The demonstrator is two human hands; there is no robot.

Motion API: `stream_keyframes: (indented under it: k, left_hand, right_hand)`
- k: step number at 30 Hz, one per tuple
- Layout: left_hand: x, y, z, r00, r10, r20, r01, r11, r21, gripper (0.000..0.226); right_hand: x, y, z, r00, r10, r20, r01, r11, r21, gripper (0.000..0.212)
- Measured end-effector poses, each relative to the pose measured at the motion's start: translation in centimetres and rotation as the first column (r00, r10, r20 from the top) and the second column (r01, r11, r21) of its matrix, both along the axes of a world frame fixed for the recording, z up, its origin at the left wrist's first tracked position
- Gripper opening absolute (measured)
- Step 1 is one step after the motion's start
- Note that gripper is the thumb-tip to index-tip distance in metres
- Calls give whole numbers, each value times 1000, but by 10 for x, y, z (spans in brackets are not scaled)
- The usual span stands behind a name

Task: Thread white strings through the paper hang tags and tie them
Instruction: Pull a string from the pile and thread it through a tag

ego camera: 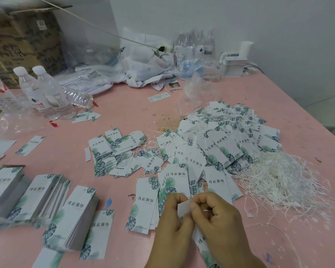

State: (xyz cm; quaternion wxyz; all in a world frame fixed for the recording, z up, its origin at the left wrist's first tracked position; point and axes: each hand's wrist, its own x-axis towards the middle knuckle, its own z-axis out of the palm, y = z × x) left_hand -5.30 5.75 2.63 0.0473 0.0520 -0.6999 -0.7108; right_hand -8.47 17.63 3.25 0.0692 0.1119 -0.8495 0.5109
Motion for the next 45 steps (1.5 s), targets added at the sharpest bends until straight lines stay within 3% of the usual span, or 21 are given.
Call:
stream_keyframes:
  k: [4, 7, 10, 13, 20, 24, 29, 30, 33, 36, 45]
  left_hand:
    - [1, 0, 1, 999, -25, 38, 22, 995, 93, 15]
    - [-3, -2, 2, 994, -70, 80, 50, 970, 237, 33]
    - [-8, -5, 2, 990, -45, 133, -21, 887, 461, 38]
    - [-10, -9, -1, 990, -44, 136, -34, 851, 524, 41]
    - [-13, -12, -8, 991, 1, 131, -70, 848, 525, 36]
    - [-13, -12, -11, 990, 56, 126, -107, 889, 445, 34]
    - [-13, -14, -12, 989, 100, 111, -134, 918, 373, 27]
    - [-14, -15, -11, 987, 107, 117, -145, 904, 403, 25]
    - [-18, -20, -7, 982, 140, 126, -186, 826, 531, 16]
    - [-21, -25, -6, 972, 177, 152, -233, 745, 625, 14]
    - [-27, -35, -2, 947, 159, 279, -320, 536, 781, 15]
  right_hand:
    - [-2, 2, 0, 1000, -20, -2, 20, 1000, -11, 12]
    - [-5, 5, -1, 1000, -19, 18, 20, 998, -57, 17]
    - [-6, 8, 2, 997, 7, 73, 3, 992, -129, 26]
    - [-5, 6, 4, 990, 53, 129, -25, 977, -210, 23]
    - [-4, 4, 9, 982, 97, 160, -54, 966, -253, 26]
    - [-6, 3, 13, 964, 145, 221, -74, 951, -301, 28]
    - [-12, 8, 19, 914, 259, 312, -118, 907, -405, 9]
    - [-14, 11, 20, 896, 282, 343, -115, 894, -434, 6]
    - [-23, 23, 18, 833, 326, 447, -47, 846, -531, 26]
    - [-32, 31, 19, 773, 364, 519, 17, 807, -591, 32]
    - [-44, 43, 21, 671, 527, 521, 95, 637, -765, 13]
